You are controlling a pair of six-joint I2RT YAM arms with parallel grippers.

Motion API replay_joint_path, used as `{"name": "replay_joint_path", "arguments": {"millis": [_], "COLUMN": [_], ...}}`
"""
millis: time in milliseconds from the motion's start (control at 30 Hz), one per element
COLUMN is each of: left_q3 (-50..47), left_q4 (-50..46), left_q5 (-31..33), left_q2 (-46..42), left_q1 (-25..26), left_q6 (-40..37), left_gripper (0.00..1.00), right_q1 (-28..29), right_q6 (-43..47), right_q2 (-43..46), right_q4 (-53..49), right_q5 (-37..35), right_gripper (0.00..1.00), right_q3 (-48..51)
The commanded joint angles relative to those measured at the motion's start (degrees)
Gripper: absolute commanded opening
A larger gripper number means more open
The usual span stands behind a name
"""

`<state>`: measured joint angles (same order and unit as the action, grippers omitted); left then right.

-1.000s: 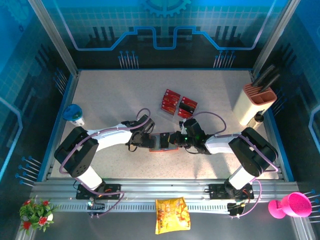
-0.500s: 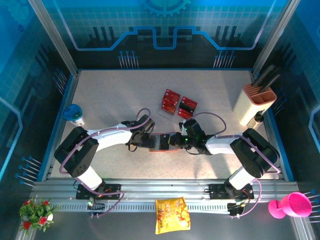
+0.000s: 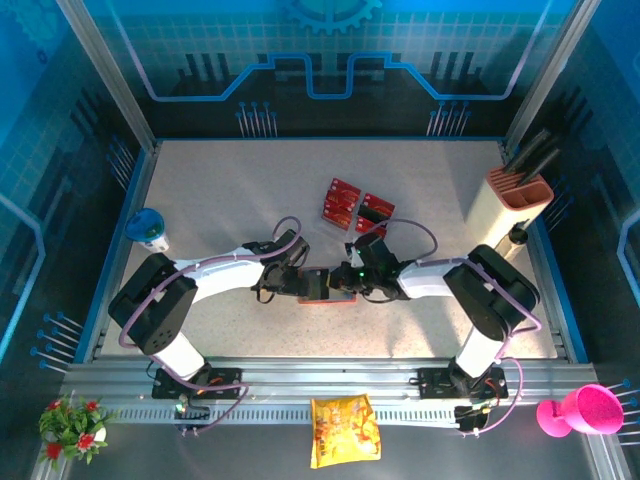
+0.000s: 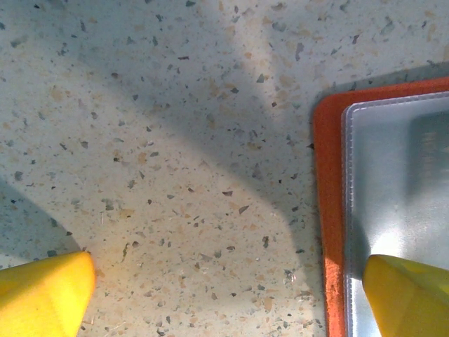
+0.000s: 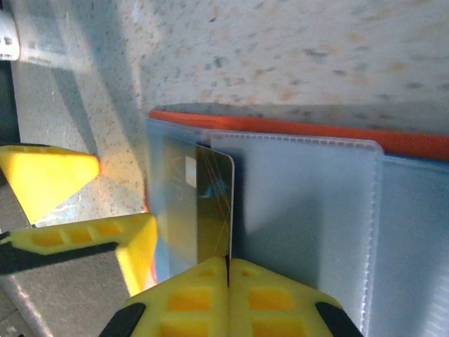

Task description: Put the credit cards into the card holder

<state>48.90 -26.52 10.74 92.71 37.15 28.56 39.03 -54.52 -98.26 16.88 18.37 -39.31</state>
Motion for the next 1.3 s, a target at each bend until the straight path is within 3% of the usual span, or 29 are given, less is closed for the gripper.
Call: {"name": "replay_joint_path", "arguments": {"millis": [0,67,133,233,367,600,967,1267], "left_q3": [-0.7,-0.6,-0.4,-0.4,-1.8,-5.9,-5.0,-3.6], "left_q4": [0.4,0.4,0.2,-0.1,0.8,1.8,1.1,1.3], "left_q5": [-0.1,-0.2,0.1,-0.1,-1.2,-2.5,-3.1,-4.0], "left_q2": [1.4,0.9,-0.1,-2.5,-6.2,-9.0,-4.2,-1.1], "left_q1": [0.3,0.2,0.2,-0.2,-1.9,-6.4,-6.8,-6.8], "left_q6": [1.1,1.2,1.6,3.0,6.4,10.8,8.3,6.3], "left_gripper": [0.99,0.99,0.99,0.99,0.99,0.99,0.99,0.99], "right_q1": [2.3,2.6,2.3,1.4,0.4,-0.1,1.6,3.7], "right_q6": [2.3,3.1,3.8,4.9,6.3,10.5,16.0,17.1], "right_q2": [-2.8,-3.0,-1.8,1.5,5.5,7.1,0.5,-3.4], "right_q4": [-5.0,-6.5,-8.4,-10.7,-13.6,-21.9,-32.5,-34.5], "right_q5": [2.3,2.8,2.6,2.7,2.6,0.7,-2.0,-3.2], "right_gripper": [0.00,0.04,0.18,0.32,0.35,0.31,0.08,0.04], "right_q3": [-3.2,-4.1,-4.5,-4.5,-4.4,-8.2,-18.6,-21.1]}}
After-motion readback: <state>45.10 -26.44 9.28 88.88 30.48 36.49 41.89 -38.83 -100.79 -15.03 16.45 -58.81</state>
